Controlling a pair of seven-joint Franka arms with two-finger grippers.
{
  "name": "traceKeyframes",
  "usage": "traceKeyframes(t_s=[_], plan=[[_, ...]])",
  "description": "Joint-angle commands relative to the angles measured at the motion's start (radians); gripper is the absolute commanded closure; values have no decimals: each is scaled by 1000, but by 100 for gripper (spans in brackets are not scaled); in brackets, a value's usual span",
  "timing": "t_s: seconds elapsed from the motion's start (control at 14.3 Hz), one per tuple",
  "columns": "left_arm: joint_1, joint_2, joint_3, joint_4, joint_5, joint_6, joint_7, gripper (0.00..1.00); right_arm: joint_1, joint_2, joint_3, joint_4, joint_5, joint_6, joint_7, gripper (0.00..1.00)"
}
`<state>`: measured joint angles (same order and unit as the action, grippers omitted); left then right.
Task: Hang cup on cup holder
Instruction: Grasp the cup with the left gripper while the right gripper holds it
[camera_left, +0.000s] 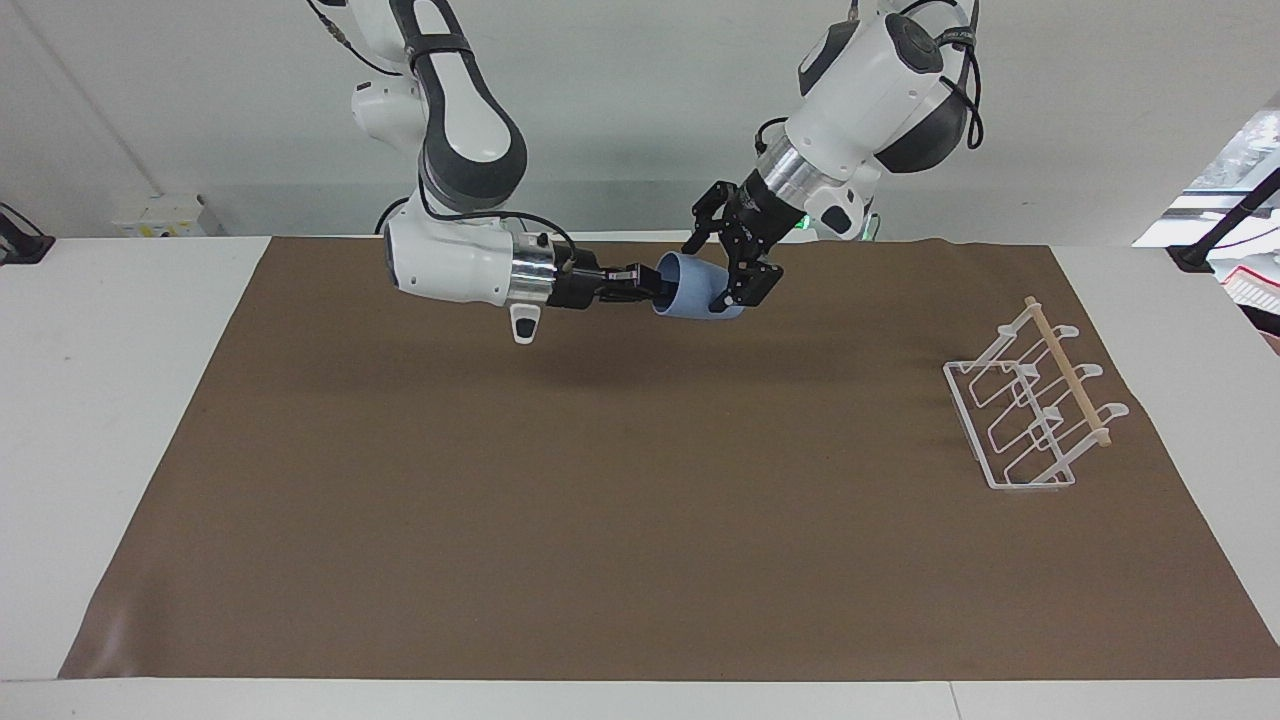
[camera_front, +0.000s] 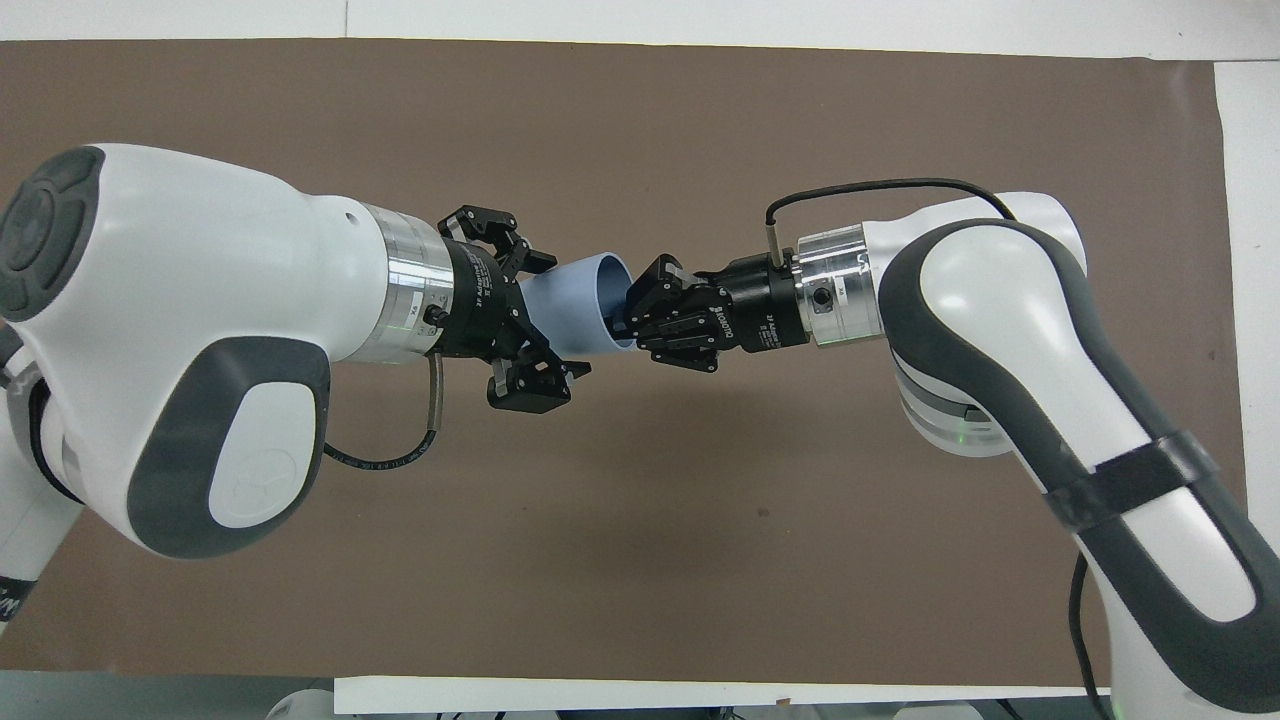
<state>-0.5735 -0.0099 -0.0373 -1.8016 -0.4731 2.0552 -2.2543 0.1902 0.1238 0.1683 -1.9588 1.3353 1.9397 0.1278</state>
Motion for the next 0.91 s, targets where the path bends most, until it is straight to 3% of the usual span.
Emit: traceKeyframes(t_s=[0.0, 0.21, 0.28, 0.42, 0.49, 0.84], plan=[[-22, -35, 11, -65, 10, 40, 15, 0, -3, -27, 3, -23, 27, 15, -8, 100], [-22, -27, 11, -73, 11, 72, 15, 0, -3, -27, 4, -23, 27, 15, -8, 100], [-22, -24, 11, -73, 11, 72, 15, 5, -3, -27, 2, -23, 27, 15, -8, 100], [-22, -22, 11, -70, 14, 68, 27, 86, -3, -27, 3, -23, 27, 16, -8, 100], [-22, -22, 11, -68, 17, 65, 50, 100, -3, -27, 2, -23, 27, 16, -8, 100], [-22, -21, 11, -62, 18, 59, 67, 100, -2, -27, 4, -22, 25, 30, -1, 100]])
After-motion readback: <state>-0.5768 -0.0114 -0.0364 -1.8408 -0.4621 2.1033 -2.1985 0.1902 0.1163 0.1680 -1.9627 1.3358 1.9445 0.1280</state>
